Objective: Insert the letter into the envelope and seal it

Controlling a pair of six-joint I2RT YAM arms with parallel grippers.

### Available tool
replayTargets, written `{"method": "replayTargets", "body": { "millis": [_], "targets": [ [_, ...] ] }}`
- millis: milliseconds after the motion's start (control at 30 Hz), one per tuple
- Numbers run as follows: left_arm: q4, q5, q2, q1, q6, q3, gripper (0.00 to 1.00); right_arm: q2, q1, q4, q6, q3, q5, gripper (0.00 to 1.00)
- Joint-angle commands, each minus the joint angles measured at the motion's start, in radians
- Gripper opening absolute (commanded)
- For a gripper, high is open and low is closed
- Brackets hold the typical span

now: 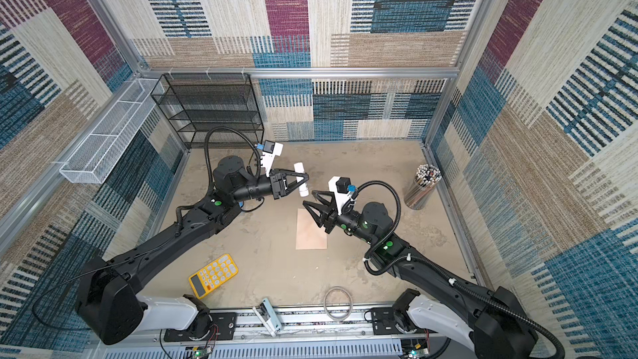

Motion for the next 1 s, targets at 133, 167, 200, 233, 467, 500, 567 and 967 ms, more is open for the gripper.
{"method": "replayTargets", "body": {
  "millis": [133,167,200,233,467,500,567,967],
  "targets": [
    [0.114,0.085,0.003,0.002,-0.025,-0.005,0.0,0.053,-0.005,0.09,0.061,0.056,-0.188,0.44],
    [0.116,0.085,0.004,0.002,-0.027,-0.007,0.0,0.055,-0.005,0.09,0.061,0.058,-0.19,0.41],
    [0.118,0.086,0.006,0.002,-0.027,-0.007,0.0,0.057,-0.005,0.09,0.059,0.06,-0.189,0.39],
    [0.12,0.09,0.007,0.002,-0.029,-0.007,0.0,0.058,-0.005,0.091,0.058,0.058,-0.187,0.37],
    [0.116,0.103,0.017,0.001,-0.03,-0.005,0.0,0.054,-0.007,0.091,0.055,0.061,-0.163,0.34],
    [0.117,0.104,0.018,0.001,-0.032,-0.005,0.0,0.054,-0.007,0.093,0.056,0.062,-0.162,0.35],
    [0.117,0.107,0.022,0.001,-0.032,-0.004,0.0,0.054,-0.007,0.093,0.055,0.062,-0.159,0.37],
    [0.089,0.104,0.023,-0.004,-0.012,-0.001,0.0,0.054,-0.008,0.071,0.041,0.078,-0.136,0.22]
  ]
}}
